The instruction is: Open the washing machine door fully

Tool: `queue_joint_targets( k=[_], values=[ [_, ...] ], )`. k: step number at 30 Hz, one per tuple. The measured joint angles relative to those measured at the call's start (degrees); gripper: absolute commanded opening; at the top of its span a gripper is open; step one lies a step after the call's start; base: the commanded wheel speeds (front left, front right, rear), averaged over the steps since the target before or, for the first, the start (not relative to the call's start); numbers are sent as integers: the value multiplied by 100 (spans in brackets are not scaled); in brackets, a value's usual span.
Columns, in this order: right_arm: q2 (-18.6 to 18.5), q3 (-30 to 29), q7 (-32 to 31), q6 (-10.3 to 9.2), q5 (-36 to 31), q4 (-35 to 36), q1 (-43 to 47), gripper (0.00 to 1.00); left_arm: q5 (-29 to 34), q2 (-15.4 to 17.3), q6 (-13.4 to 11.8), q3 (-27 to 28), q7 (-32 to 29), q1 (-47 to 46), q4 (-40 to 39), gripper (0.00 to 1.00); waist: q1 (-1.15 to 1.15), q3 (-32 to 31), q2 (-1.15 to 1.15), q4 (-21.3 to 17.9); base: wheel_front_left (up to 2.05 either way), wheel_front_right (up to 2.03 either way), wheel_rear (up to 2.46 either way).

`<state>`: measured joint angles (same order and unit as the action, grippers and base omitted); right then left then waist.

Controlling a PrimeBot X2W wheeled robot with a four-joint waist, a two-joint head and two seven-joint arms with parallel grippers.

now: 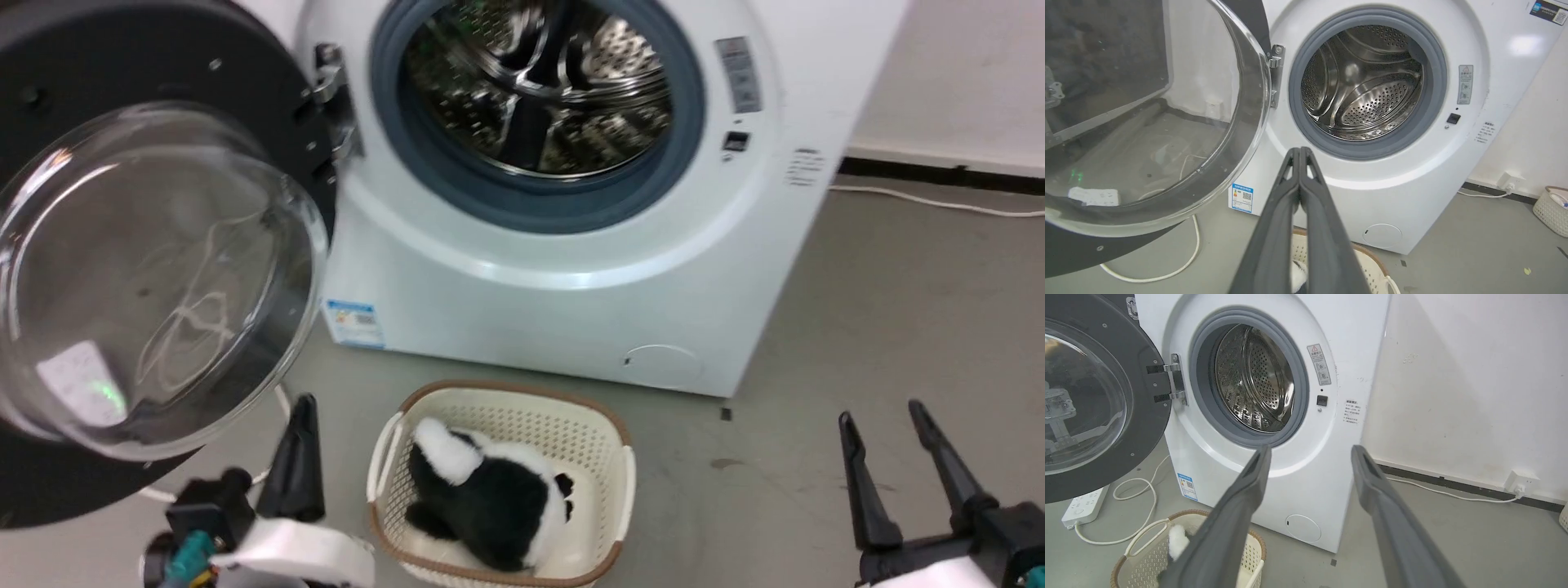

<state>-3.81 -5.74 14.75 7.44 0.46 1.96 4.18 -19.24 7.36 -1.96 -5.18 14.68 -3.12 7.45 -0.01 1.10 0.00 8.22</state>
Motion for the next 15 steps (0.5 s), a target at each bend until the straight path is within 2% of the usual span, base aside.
queue_joint_targets(
  k=[4, 5, 6, 7, 15],
  values=[
    [26, 47, 0, 0, 0, -24, 110, 100, 114, -155, 5, -49, 0, 208, 0, 0, 0, -119, 0, -214, 0, 0, 0],
    [30, 48, 0, 0, 0, -38, 140, 100, 154, -176, 4, -65, 0, 247, 1, 42, 0, -140, 0, -260, 0, 0, 0],
    [32, 51, -1, 0, 0, -53, 157, 100, 189, -198, 4, -76, 0, 286, 0, 91, 0, -155, 0, -300, 0, 0, 0],
    [33, 57, -1, 0, 0, -66, 164, 100, 238, -227, 3, -81, 0, 323, 2, 100, 0, -165, 0, -333, 0, 0, 0],
    [51, 92, -1, 0, 10, -225, 240, 100, 542, -316, 11, -135, 0, 488, 82, 100, 1, -181, 0, -438, 0, 0, 0]
  ],
)
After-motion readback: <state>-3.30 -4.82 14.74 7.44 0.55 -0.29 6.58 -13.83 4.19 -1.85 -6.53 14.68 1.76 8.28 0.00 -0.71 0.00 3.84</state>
